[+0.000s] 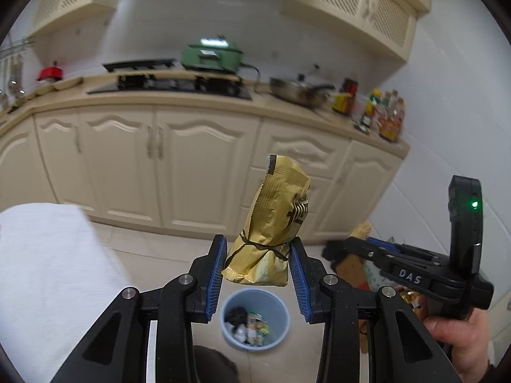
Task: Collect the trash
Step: 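Carry the yellow packet and brown lump to the blue bin and release them, then return both tools from the bin to the table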
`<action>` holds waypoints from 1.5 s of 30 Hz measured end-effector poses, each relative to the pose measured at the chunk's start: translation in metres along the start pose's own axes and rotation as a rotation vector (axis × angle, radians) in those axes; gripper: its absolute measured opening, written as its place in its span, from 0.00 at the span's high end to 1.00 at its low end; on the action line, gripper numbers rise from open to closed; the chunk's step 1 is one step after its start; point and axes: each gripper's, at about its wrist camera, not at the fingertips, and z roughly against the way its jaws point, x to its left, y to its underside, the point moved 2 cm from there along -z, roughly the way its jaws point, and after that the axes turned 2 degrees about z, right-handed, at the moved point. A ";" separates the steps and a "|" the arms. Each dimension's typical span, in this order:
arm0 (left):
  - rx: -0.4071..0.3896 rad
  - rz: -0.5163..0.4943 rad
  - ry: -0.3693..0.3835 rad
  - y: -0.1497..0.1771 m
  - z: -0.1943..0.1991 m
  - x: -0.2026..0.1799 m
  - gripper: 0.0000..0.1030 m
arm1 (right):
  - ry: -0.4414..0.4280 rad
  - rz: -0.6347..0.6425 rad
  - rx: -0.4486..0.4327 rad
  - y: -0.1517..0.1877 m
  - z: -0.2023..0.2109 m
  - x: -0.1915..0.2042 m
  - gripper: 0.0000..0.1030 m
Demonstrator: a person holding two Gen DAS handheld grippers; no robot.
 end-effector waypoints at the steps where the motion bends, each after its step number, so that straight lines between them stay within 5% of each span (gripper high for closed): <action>1: 0.019 -0.003 0.007 -0.006 -0.012 -0.001 0.66 | 0.012 -0.015 0.012 0.002 -0.007 -0.008 0.78; 15: 0.388 0.036 0.035 -0.023 -0.209 -0.039 0.64 | 0.058 -0.169 0.220 0.044 -0.118 -0.092 0.76; 16: 0.409 0.038 0.022 -0.027 -0.226 -0.040 0.62 | 0.062 -0.175 0.230 0.045 -0.124 -0.095 0.75; 18: 0.447 0.043 -0.008 -0.040 -0.255 -0.037 0.31 | 0.075 -0.187 0.246 0.049 -0.134 -0.101 0.74; 20: 0.445 0.051 -0.024 -0.050 -0.274 -0.036 0.15 | 0.078 -0.218 0.267 0.054 -0.142 -0.109 0.49; 23: 0.438 0.043 -0.050 -0.060 -0.284 -0.036 0.05 | 0.088 -0.251 0.259 0.060 -0.143 -0.116 0.17; 26: 0.408 0.043 -0.087 -0.063 -0.273 -0.034 0.01 | 0.087 -0.275 0.247 0.063 -0.141 -0.120 0.00; 37: 0.290 0.067 -0.161 -0.032 -0.132 -0.027 0.01 | 0.146 -0.243 0.270 0.056 -0.132 -0.094 0.00; 45: 0.158 0.066 -0.178 -0.024 -0.018 -0.016 0.01 | 0.109 -0.136 0.182 0.030 -0.091 -0.022 0.00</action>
